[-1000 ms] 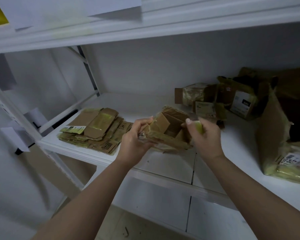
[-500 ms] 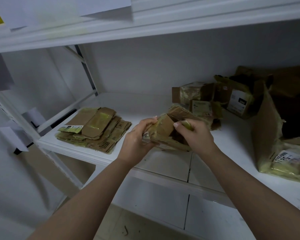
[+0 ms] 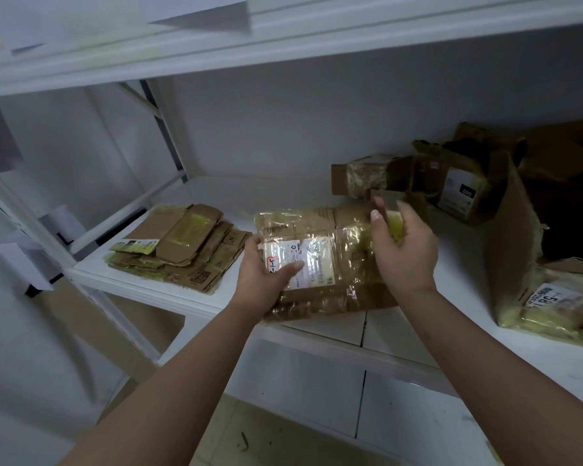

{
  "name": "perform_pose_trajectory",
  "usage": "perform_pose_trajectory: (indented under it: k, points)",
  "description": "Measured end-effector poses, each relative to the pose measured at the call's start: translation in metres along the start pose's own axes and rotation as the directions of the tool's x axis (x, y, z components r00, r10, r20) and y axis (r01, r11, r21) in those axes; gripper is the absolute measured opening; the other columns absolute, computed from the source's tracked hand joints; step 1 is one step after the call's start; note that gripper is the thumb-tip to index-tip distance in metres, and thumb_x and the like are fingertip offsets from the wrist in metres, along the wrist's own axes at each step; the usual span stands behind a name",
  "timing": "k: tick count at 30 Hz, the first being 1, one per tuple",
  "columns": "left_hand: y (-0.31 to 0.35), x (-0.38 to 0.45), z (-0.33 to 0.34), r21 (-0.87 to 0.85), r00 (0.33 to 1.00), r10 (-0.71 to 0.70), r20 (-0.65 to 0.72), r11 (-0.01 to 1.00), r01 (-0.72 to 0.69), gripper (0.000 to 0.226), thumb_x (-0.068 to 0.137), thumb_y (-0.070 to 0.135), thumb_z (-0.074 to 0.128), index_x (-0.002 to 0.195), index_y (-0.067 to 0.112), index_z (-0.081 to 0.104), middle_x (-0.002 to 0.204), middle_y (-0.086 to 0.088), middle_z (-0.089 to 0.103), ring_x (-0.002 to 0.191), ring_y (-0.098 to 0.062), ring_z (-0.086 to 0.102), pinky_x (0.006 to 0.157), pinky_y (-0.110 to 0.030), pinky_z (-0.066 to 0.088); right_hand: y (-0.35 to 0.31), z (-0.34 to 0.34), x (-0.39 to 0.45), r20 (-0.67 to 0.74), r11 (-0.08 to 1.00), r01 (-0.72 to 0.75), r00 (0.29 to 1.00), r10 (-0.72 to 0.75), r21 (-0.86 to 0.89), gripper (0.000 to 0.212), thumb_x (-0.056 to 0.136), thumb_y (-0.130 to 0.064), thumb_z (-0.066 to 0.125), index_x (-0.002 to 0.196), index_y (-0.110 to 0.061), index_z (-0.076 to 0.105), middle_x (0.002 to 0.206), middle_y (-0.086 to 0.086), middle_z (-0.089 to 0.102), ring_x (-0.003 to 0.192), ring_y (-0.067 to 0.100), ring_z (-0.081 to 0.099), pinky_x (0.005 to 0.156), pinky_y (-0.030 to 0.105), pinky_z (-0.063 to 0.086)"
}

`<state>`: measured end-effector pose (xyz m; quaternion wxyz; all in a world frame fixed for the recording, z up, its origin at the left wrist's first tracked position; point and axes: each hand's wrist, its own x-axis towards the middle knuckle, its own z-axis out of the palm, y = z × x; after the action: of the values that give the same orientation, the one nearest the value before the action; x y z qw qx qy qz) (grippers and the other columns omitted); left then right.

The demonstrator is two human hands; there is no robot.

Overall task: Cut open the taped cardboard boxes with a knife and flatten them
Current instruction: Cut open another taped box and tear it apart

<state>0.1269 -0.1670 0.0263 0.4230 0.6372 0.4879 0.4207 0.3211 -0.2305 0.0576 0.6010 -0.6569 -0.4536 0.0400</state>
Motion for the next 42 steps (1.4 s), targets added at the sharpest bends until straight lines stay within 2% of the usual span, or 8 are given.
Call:
perform_pose_trajectory:
  k: [7,11,18,21,27,34,38,42]
  points:
    - [-0.020,0.004,0.012,0.530,0.995,-0.102,0.009,0.844,0.082,0.102,0.075,0.035,0.080,0.151,0.012,0.016,0.147,-0.009,0.032,0.135,-0.027,0.035,0.110,-0.047,0.037,0.041,0.007,-0.013,0.205,0.920,-0.089,0.962,0.178,-0.382,0.030,0.100,-0.030,0.041,0.096,-0.013,0.066,0.078,0.003,0.056,0.086,0.028,0.057,0.061,0.028,0.033]
    - [-0.020,0.007,0.018,0.731,0.989,0.040,0.142,0.670,-0.132,0.077,0.088,0.047,0.061,0.149,0.017,0.023,0.156,-0.007,0.024,0.146,-0.029,0.013,0.116,-0.059,0.019,0.048,0.013,-0.020,0.322,0.836,0.079,0.939,0.121,-0.543,0.035,0.100,-0.034,0.039,0.121,-0.020,0.064,0.132,0.002,0.056,0.135,0.027,0.027,0.095,0.039,0.038]
    - [-0.048,-0.006,0.038,0.856,0.917,-0.071,0.393,0.391,-0.337,0.060,0.101,0.051,0.017,0.154,0.031,-0.002,0.162,-0.005,-0.010,0.146,-0.033,-0.017,0.115,-0.057,-0.003,0.068,0.048,-0.038,0.671,0.716,0.435,0.739,0.063,-0.546,0.055,0.101,-0.033,0.029,0.150,-0.013,0.018,0.159,0.006,0.011,0.147,0.027,-0.005,0.119,0.042,0.010]
    - [-0.067,-0.009,0.042,0.854,0.924,-0.066,0.377,0.412,-0.319,0.061,0.100,0.055,0.013,0.153,0.032,-0.007,0.161,-0.006,-0.013,0.147,-0.030,-0.018,0.117,-0.054,0.000,0.078,0.057,-0.043,0.694,0.647,0.453,0.701,0.167,-0.613,0.061,0.100,-0.037,0.020,0.152,-0.018,-0.004,0.160,0.002,-0.005,0.146,0.023,-0.011,0.119,0.044,0.003]
    - [-0.072,-0.009,0.043,0.839,0.921,-0.054,0.386,0.435,-0.326,0.063,0.097,0.060,0.014,0.152,0.038,-0.009,0.161,-0.007,-0.013,0.147,-0.029,-0.019,0.118,-0.048,-0.001,0.077,0.065,-0.039,0.709,0.590,0.471,0.652,0.269,-0.656,0.057,0.099,-0.037,0.017,0.151,-0.028,-0.004,0.159,-0.005,-0.011,0.146,0.017,-0.015,0.116,0.053,-0.004]
    - [-0.072,-0.007,0.044,0.857,0.933,-0.056,0.356,0.418,-0.302,0.075,0.085,0.070,0.001,0.153,0.038,-0.005,0.162,-0.007,-0.004,0.148,-0.028,-0.012,0.119,-0.048,0.004,0.073,0.063,-0.040,0.694,0.618,0.460,0.691,0.201,-0.637,0.056,0.099,-0.036,0.021,0.152,-0.025,0.007,0.160,-0.001,0.002,0.147,0.019,-0.005,0.116,0.051,0.002]
    - [-0.068,-0.011,0.043,0.856,0.938,-0.062,0.342,0.432,-0.284,0.072,0.089,0.072,0.009,0.152,0.040,-0.008,0.162,-0.006,-0.010,0.147,-0.028,-0.017,0.119,-0.050,0.004,0.079,0.051,-0.052,0.480,0.788,0.277,0.877,0.026,-0.549,0.045,0.091,-0.015,0.049,0.135,-0.013,0.049,0.147,0.016,0.040,0.140,0.033,0.028,0.113,0.050,0.026]
    - [-0.065,-0.028,0.048,0.895,0.990,-0.127,0.067,0.445,-0.004,0.093,0.083,0.080,0.017,0.152,0.027,-0.014,0.158,-0.018,-0.020,0.145,-0.036,-0.020,0.117,-0.053,0.002,0.086,0.040,-0.063,0.313,0.682,0.135,0.939,0.145,-0.719,0.048,0.082,-0.008,0.057,0.130,-0.008,0.051,0.135,0.031,0.046,0.127,0.048,0.037,0.104,0.054,0.033]
